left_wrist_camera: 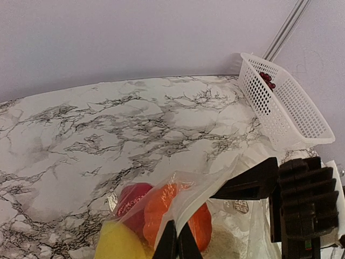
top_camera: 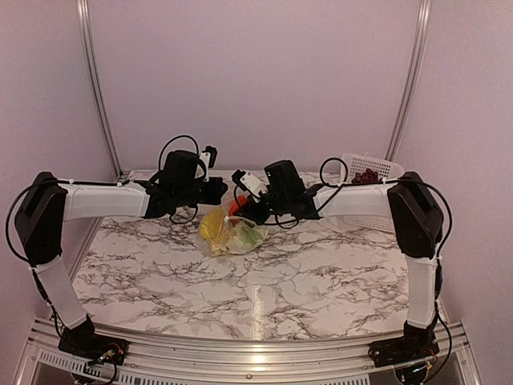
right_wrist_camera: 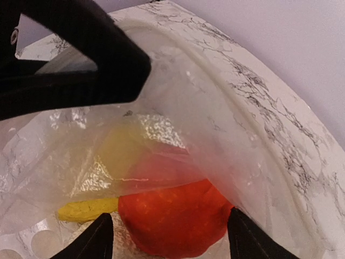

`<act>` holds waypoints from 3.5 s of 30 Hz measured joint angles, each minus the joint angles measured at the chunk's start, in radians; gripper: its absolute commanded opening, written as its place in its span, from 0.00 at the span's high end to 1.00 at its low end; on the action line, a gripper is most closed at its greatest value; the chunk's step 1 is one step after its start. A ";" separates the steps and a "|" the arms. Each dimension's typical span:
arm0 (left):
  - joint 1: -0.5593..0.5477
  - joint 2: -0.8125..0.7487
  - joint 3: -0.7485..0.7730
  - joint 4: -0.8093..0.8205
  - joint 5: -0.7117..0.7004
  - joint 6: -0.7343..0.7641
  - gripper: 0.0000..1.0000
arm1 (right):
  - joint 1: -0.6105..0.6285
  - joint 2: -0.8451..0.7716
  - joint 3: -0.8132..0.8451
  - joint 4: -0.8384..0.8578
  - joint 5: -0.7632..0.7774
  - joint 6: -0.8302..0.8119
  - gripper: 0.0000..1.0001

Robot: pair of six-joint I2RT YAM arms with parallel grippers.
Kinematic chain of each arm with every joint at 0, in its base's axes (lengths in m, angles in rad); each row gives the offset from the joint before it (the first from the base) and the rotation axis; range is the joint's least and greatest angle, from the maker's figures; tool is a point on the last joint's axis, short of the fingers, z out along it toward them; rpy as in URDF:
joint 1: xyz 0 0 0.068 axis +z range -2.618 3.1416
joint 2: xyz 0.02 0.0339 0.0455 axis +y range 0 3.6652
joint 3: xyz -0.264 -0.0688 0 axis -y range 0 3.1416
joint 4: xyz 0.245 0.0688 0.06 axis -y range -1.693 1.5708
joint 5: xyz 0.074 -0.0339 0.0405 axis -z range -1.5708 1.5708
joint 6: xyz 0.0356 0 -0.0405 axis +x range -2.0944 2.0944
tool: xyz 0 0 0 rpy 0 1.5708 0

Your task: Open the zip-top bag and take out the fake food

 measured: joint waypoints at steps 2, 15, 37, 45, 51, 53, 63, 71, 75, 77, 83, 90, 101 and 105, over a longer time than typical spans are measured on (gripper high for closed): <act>0.000 0.005 0.004 0.000 0.006 0.000 1.00 | 0.000 0.006 0.000 0.003 0.021 0.027 0.16; 0.000 0.031 0.015 0.001 0.032 -0.002 1.00 | 0.008 0.091 0.014 0.135 0.137 0.192 0.13; 0.012 0.039 0.016 0.004 0.037 -0.023 1.00 | 0.007 0.023 -0.091 0.219 0.084 0.197 0.68; 0.017 0.039 0.025 0.005 0.019 -0.026 1.00 | 0.005 -0.079 -0.131 0.179 -0.007 0.198 0.71; 0.018 0.039 0.028 0.005 0.010 -0.027 1.00 | -0.013 -0.119 -0.145 0.147 -0.106 0.213 0.72; 0.019 0.039 0.028 0.005 0.006 -0.027 1.00 | -0.023 -0.137 -0.163 0.145 -0.153 0.224 0.72; 0.026 0.048 0.032 0.004 0.000 -0.028 1.00 | -0.066 -0.237 -0.254 0.153 -0.353 0.254 0.74; 0.028 0.050 0.032 0.004 0.000 -0.033 1.00 | -0.150 -0.347 -0.296 0.207 -0.427 0.299 0.73; 0.029 0.050 0.032 0.004 0.000 -0.038 1.00 | -0.208 -0.380 -0.296 0.237 -0.445 0.318 0.73; 0.029 0.050 0.032 0.004 0.000 -0.039 1.00 | -0.244 -0.394 -0.296 0.245 -0.444 0.325 0.73; 0.030 0.050 0.032 0.004 0.000 -0.041 1.00 | -0.428 -0.429 -0.305 0.249 -0.381 0.344 0.72; 0.031 0.050 0.034 0.004 0.000 -0.042 1.00 | -0.680 -0.447 -0.338 0.200 -0.186 0.344 0.69; 0.034 0.050 0.047 -0.001 0.000 -0.042 1.00 | -0.811 -0.271 -0.301 0.131 0.096 0.300 0.65; 0.034 0.050 0.047 -0.001 0.000 -0.042 1.00 | -0.816 -0.195 -0.274 0.096 0.200 0.269 0.62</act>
